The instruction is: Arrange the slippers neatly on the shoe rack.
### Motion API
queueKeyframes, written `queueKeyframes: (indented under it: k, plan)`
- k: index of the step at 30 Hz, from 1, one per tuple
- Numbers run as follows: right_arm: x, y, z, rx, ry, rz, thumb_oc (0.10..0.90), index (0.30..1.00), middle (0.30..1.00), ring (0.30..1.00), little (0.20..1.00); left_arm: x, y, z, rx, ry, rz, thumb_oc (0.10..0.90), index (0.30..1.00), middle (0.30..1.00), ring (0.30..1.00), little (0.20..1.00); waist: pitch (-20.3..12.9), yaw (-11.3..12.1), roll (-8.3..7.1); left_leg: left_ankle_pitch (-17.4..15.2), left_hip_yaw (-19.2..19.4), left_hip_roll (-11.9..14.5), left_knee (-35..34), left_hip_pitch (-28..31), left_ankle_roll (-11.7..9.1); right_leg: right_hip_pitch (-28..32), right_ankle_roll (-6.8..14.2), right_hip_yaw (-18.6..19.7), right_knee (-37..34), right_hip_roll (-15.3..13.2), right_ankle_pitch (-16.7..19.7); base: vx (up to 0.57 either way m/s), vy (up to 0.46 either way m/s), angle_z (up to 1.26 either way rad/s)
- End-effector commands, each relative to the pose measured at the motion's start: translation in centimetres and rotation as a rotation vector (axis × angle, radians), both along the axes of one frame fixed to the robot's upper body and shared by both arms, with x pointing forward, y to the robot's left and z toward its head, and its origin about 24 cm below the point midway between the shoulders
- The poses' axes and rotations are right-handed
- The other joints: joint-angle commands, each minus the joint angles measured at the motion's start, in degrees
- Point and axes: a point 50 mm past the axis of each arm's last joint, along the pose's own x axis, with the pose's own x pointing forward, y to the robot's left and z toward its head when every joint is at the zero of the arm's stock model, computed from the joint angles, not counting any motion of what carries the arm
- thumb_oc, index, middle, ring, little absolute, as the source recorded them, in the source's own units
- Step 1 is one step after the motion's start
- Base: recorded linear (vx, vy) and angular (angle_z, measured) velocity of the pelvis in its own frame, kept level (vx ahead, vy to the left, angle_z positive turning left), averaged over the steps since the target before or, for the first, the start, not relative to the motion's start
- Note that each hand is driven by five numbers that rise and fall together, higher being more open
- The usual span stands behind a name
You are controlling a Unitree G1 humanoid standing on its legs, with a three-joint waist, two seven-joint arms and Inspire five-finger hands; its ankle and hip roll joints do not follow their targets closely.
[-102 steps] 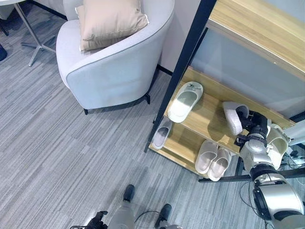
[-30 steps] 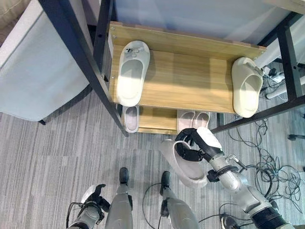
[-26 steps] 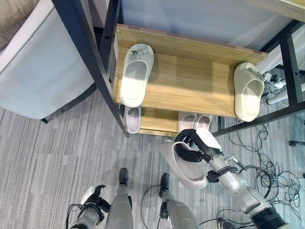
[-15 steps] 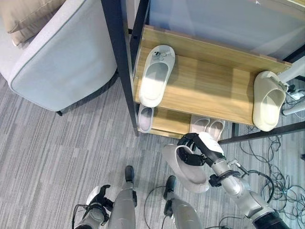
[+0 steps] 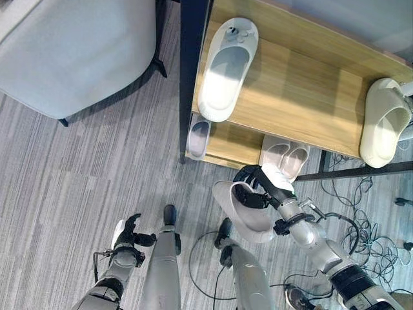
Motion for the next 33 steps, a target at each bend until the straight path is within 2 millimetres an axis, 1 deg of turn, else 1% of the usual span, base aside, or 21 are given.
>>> queueKeyframes:
  k: [1, 2, 4, 5, 7, 8, 9, 10, 11, 12, 16, 19, 20, 21, 22, 25, 26, 28, 30, 31, 33]
  plan:
    - [0.5, -0.6, 5.4, 0.027, -0.286, -0.007, 0.400, 0.300, 0.300, 0.300, 0.300, -1.5, -0.5, -0.8, -0.008, -0.009, -0.003, 0.800, 0.900, 0.900, 0.900, 0.900, -2.71, 1.43, 1.78, -9.67, -0.20, 1.89, 8.65, -1.26, -1.47, -5.85, 2.02, 2.33, 11.68, -1.93, -8.00, -0.04, -0.077, 0.18]
    - [1.0, -1.1, 6.9, 0.036, -0.357, -0.038, 0.400, 0.300, 0.300, 0.300, 0.300, -1.6, -0.6, -0.8, -0.003, -0.018, -0.013, 0.800, 0.900, 0.900, 0.900, 0.900, -2.72, 1.89, 2.18, -10.64, -1.13, 2.23, 12.88, -5.29, -1.18, -9.87, 1.33, 2.50, 16.63, -2.26, -9.98, -0.04, -0.068, 0.18]
    - [1.6, -1.8, 8.9, 0.018, -0.448, -0.071, 0.400, 0.300, 0.300, 0.300, 0.300, -1.7, -0.4, -0.7, 0.001, -0.032, -0.004, 0.800, 0.900, 0.900, 0.900, 0.900, -3.06, 2.31, 2.68, -12.20, -2.05, 2.46, 17.53, -10.14, -0.78, -15.18, 0.35, 3.05, 22.36, -2.79, -12.60, -0.07, -0.077, 0.15]
    - [1.8, -2.5, 11.0, -0.018, -0.541, -0.093, 0.400, 0.300, 0.300, 0.300, 0.300, -2.1, 0.0, -0.9, -0.011, -0.030, 0.031, 0.800, 0.900, 0.900, 0.900, 0.900, -3.24, 2.42, 3.04, -13.89, -3.05, 2.56, 22.16, -14.47, -0.22, -20.24, -0.63, 3.92, 27.95, -3.08, -15.13, -0.09, -0.063, 0.12]
    - [1.7, -3.4, 13.3, -0.096, -0.643, -0.115, 0.400, 0.300, 0.300, 0.300, 0.300, -2.5, 0.2, -1.1, -0.010, -0.015, 0.052, 0.800, 0.900, 0.900, 0.900, 0.900, -3.48, 2.48, 3.22, -15.46, -4.10, 2.59, 27.64, -19.53, 0.15, -24.55, -2.01, 5.25, 32.56, -3.60, -17.71, -0.07, -0.052, 0.09]
    - [1.3, -4.2, 15.0, -0.189, -0.722, -0.129, 0.400, 0.300, 0.300, 0.300, 0.300, -2.9, 0.2, -1.4, -0.009, 0.008, 0.060, 0.800, 0.900, 0.900, 0.900, 0.900, -4.37, 2.21, 3.42, -17.13, -4.42, 2.89, 30.79, -22.52, 0.53, -27.84, -2.67, 5.92, 35.93, -3.88, -19.64, -0.02, -0.021, 0.04]
    - [1.3, -4.2, 15.0, -0.190, -0.722, -0.129, 0.400, 0.300, 0.300, 0.300, 0.300, -2.9, 0.2, -1.5, -0.009, 0.009, 0.060, 0.800, 0.900, 0.900, 0.900, 0.900, -4.50, 2.21, 3.43, -17.19, -4.43, 2.90, 30.92, -22.73, 0.53, -28.04, -2.67, 5.94, 36.06, -3.89, -19.70, 0.00, 0.000, 0.00]
    - [1.0, -5.5, 16.8, -0.237, -0.790, -0.168, 0.400, 0.300, 0.300, 0.300, 0.300, -3.1, 0.2, -1.5, -0.017, 0.003, 0.060, 0.800, 0.900, 0.900, 0.900, 0.900, -4.77, 2.09, 3.85, -19.03, -5.47, 2.69, 35.58, -26.53, 1.48, -32.26, -3.59, 7.24, 41.68, -4.30, -21.75, 0.00, 0.000, 0.00]
    - [1.0, -5.5, 16.8, -0.238, -0.790, -0.168, 0.400, 0.300, 0.300, 0.300, 0.300, -3.1, 0.1, -1.5, -0.018, 0.003, 0.059, 0.800, 0.900, 0.900, 0.900, 0.900, -5.12, 2.10, 3.88, -19.32, -5.51, 2.65, 36.19, -27.25, 1.49, -32.99, -3.58, 7.36, 42.32, -4.40, -22.06, -0.03, -0.002, -0.03]
    - [0.8, -6.3, 18.9, -0.174, -0.855, -0.206, 0.400, 0.300, 0.300, 0.300, 0.300, -3.7, 0.3, -1.9, -0.022, 0.016, 0.074, 0.800, 0.900, 0.900, 0.900, 0.900, -5.48, 2.16, 4.10, -21.38, -6.31, 2.80, 42.28, -31.81, 2.14, -37.90, -5.05, 8.94, 48.74, -4.61, -24.88, 0.00, 0.000, 0.00]
    - [-0.8, -7.9, 22.4, -0.240, -1.015, -0.258, 0.400, 0.300, 0.300, 0.300, 0.300, -4.9, 0.7, -2.0, -0.024, -0.013, 0.111, 0.800, 0.900, 0.900, 0.900, 0.900, -7.04, 2.54, 4.88, -26.56, -7.95, 2.13, 57.14, -42.08, 3.53, -49.07, -7.13, 11.79, 64.18, -4.99, -30.35, 0.04, 0.012, -0.07]
    - [-1.1, -8.7, 24.8, -0.234, -1.093, -0.292, 0.400, 0.300, 0.300, 0.300, 0.300, -5.0, 0.7, -1.8, -0.030, -0.046, 0.129, 0.800, 0.900, 0.900, 0.900, 0.900, -7.11, 2.88, 5.32, -29.67, -8.89, 1.23, 68.05, -49.13, 4.44, -56.99, -8.77, 14.41, 75.72, -5.15, -33.88, 0.07, 0.013, -0.10]
    - [-1.0, -8.7, 24.9, -0.235, -1.094, -0.291, 0.400, 0.300, 0.300, 0.300, 0.300, -5.0, 0.7, -1.8, -0.031, -0.047, 0.130, 0.800, 0.900, 0.900, 0.900, 0.900, -7.36, 2.75, 5.31, -29.74, -8.87, 1.16, 68.38, -49.67, 4.46, -57.56, -8.78, 14.54, 76.10, -5.22, -33.99, 0.05, 0.012, -0.05]
    - [-1.2, -8.8, 25.7, -0.216, -1.126, -0.295, 0.400, 0.300, 0.300, 0.300, 0.300, -4.8, 0.7, -1.5, -0.039, -0.071, 0.139, 0.800, 0.900, 0.900, 0.900, 0.900, -6.95, 2.78, 5.47, -30.59, -9.37, 0.84, 71.62, -51.95, 4.70, -59.87, -9.50, 15.54, 79.66, -5.21, -35.34, 0.07, 0.029, 0.00]
    - [-1.6, -9.1, 27.2, -0.198, -1.172, -0.304, 0.400, 0.300, 0.300, 0.300, 0.300, -4.4, 0.6, -1.1, -0.037, -0.109, 0.129, 0.800, 0.900, 0.900, 0.900, 0.900, -6.20, 2.99, 5.75, -32.01, -10.38, 0.07, 76.67, -55.12, 4.88, -63.48, -10.27, 17.82, 85.72, -5.11, -36.84, 0.08, 0.028, 0.06]
    - [-1.6, -8.8, 28.6, -0.166, -1.189, -0.276, 0.400, 0.300, 0.300, 0.300, 0.300, -3.4, 0.4, 0.1, -0.031, -0.190, 0.101, 0.800, 0.900, 0.900, 0.900, 0.900, -1.95, 3.19, 5.15, -34.83, -10.86, -0.46, 83.26, -55.56, 5.03, -65.57, -11.47, 22.26, 94.15, -4.56, -39.00, 0.04, 0.019, 0.05]
    - [-1.6, -8.8, 28.6, -0.166, -1.189, -0.276, 0.400, 0.300, 0.300, 0.300, 0.300, -3.4, 0.4, 0.1, -0.032, -0.190, 0.102, 0.800, 0.900, 0.900, 0.900, 0.900, -1.93, 3.15, 5.12, -34.85, -10.82, -0.46, 83.29, -55.56, 5.04, -65.60, -11.46, 22.32, 94.20, -4.57, -39.02, 0.00, 0.000, 0.00]
    - [-1.9, -8.5, 29.0, -0.122, -1.200, -0.250, 0.400, 0.300, 0.300, 0.300, 0.300, -2.9, 0.2, 1.2, -0.036, -0.260, 0.075, 0.800, 0.900, 0.900, 0.900, 0.900, 1.81, 3.33, 5.51, -37.11, -11.44, -1.17, 89.00, -55.56, 5.32, -65.81, -11.99, 24.80, 100.13, -4.20, -40.71, 0.04, 0.010, -0.04]
    - [-1.7, -8.5, 29.1, -0.104, -1.199, -0.248, 0.400, 0.300, 0.300, 0.300, 0.300, -3.3, 0.2, 1.2, -0.027, -0.264, 0.066, 0.800, 0.900, 0.900, 0.900, 0.900, 1.87, 3.49, 5.59, -38.03, -11.57, -1.29, 90.52, -55.56, 5.48, -65.82, -12.23, 25.53, 101.50, -3.92, -41.41, 0.04, 0.020, 0.07]
    - [-1.5, -7.8, 29.6, -0.084, -1.210, -0.220, 0.400, 0.300, 0.300, 0.300, 0.300, -3.8, 0.5, 1.3, -0.006, -0.273, 0.063, 0.800, 0.900, 0.900, 0.900, 0.900, 1.88, 3.96, 5.69, -39.14, -11.77, -1.12, 92.52, -55.56, 5.75, -65.83, -12.28, 26.02, 103.36, -3.60, -41.72, 0.02, 0.022, 0.07]
    - [-1.5, -7.5, 29.9, -0.081, -1.221, -0.208, 0.400, 0.300, 0.300, 0.300, 0.300, -4.0, 0.6, 1.5, -0.003, -0.285, 0.067, 0.800, 0.900, 0.900, 0.900, 0.900, 1.88, 3.93, 5.73, -39.53, -11.93, -1.02, 93.05, -55.56, 5.79, -65.83, -12.37, 26.23, 103.67, -3.59, -41.80, 0.00, -0.002, -0.03]
